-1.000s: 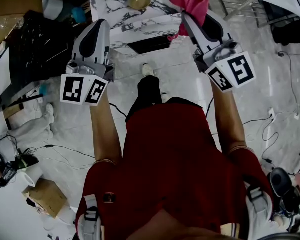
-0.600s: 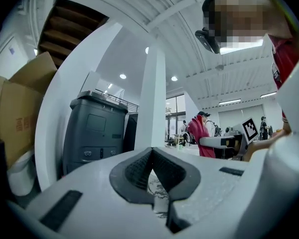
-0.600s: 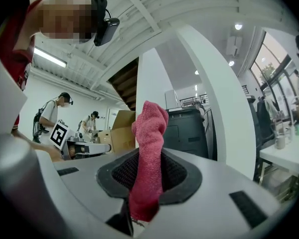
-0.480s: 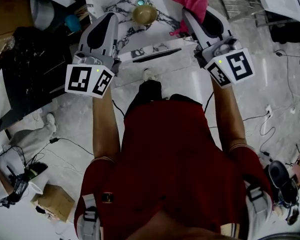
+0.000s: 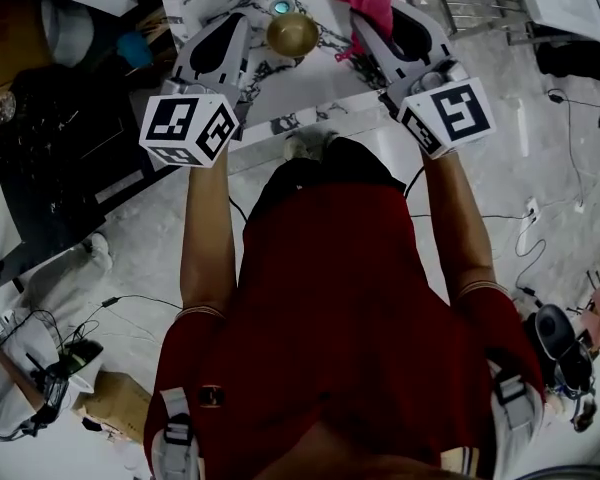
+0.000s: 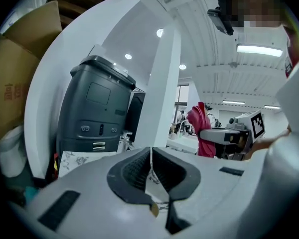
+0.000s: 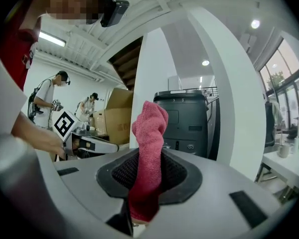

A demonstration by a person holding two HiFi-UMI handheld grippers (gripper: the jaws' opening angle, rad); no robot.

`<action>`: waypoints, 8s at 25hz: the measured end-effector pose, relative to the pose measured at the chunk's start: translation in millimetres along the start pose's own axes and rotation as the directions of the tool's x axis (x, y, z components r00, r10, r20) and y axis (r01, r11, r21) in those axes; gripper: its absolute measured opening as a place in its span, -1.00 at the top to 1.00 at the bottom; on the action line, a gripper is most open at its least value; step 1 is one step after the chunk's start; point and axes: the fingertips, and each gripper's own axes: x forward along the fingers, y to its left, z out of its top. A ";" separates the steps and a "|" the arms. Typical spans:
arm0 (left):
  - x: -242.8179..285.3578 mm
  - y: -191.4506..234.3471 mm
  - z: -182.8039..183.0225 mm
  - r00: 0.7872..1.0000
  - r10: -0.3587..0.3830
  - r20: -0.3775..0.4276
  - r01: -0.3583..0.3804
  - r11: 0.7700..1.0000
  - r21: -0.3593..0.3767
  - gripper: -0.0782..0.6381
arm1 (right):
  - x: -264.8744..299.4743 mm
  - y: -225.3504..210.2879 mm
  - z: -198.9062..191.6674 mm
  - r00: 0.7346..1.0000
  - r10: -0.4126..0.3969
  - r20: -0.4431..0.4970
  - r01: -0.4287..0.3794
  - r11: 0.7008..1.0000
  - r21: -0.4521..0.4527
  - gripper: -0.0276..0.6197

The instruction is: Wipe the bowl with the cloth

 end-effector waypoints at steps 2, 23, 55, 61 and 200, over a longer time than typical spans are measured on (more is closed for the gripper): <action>10.0 8.2 -11.1 0.999 0.006 -0.038 -0.007 1.000 -0.027 0.76 | 11.1 -1.4 -9.2 0.999 0.013 -0.034 -0.014 1.000 -0.024 0.63; 87.7 56.0 -129.5 0.904 0.093 -0.417 -0.190 0.962 -0.196 0.44 | 87.1 -20.9 -117.9 0.915 0.197 -0.352 -0.224 0.974 -0.039 0.63; 87.4 76.6 -266.5 0.706 -0.014 -0.709 -0.371 0.845 -0.386 0.34 | 116.4 7.7 -279.2 0.520 0.175 -0.836 -0.591 0.781 -0.204 0.62; 87.4 72.9 -273.1 0.702 -0.039 -0.712 -0.357 0.845 -0.399 0.40 | 114.6 14.8 -295.1 0.451 0.158 -0.879 -0.639 0.744 -0.194 0.62; 91.3 84.2 -262.1 0.796 0.065 -0.602 -0.424 0.769 -0.478 0.73 | 115.0 -3.7 -320.7 0.297 -0.226 -0.928 -0.847 0.387 -0.365 0.62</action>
